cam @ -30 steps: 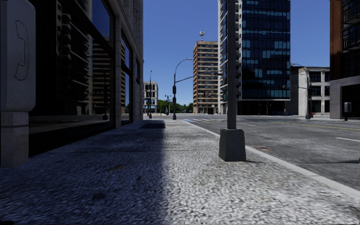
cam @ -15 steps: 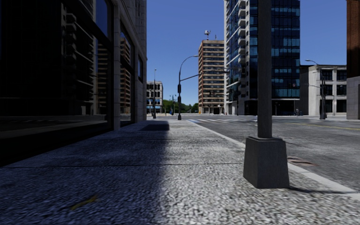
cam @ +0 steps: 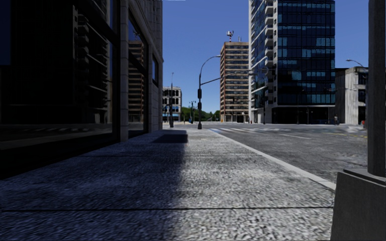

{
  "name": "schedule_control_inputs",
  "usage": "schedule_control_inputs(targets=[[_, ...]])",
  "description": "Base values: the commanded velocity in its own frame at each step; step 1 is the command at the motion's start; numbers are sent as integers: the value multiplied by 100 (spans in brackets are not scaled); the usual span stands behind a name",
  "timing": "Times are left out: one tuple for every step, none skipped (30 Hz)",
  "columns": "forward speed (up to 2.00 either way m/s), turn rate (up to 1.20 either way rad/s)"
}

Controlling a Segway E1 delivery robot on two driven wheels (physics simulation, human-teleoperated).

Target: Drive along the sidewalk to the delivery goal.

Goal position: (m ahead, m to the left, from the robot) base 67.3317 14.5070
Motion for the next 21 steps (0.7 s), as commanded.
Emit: schedule_control_inputs(targets=[[200,27],[200,27],[200,27],[200,27],[200,27],[200,27],[200,27],[200,27],[200,27],[200,27],[200,25],[200,0],[200,0],[200,0],[200,0],[200,0],[200,0],[200,0],[200,0],[200,0],[200,0]])
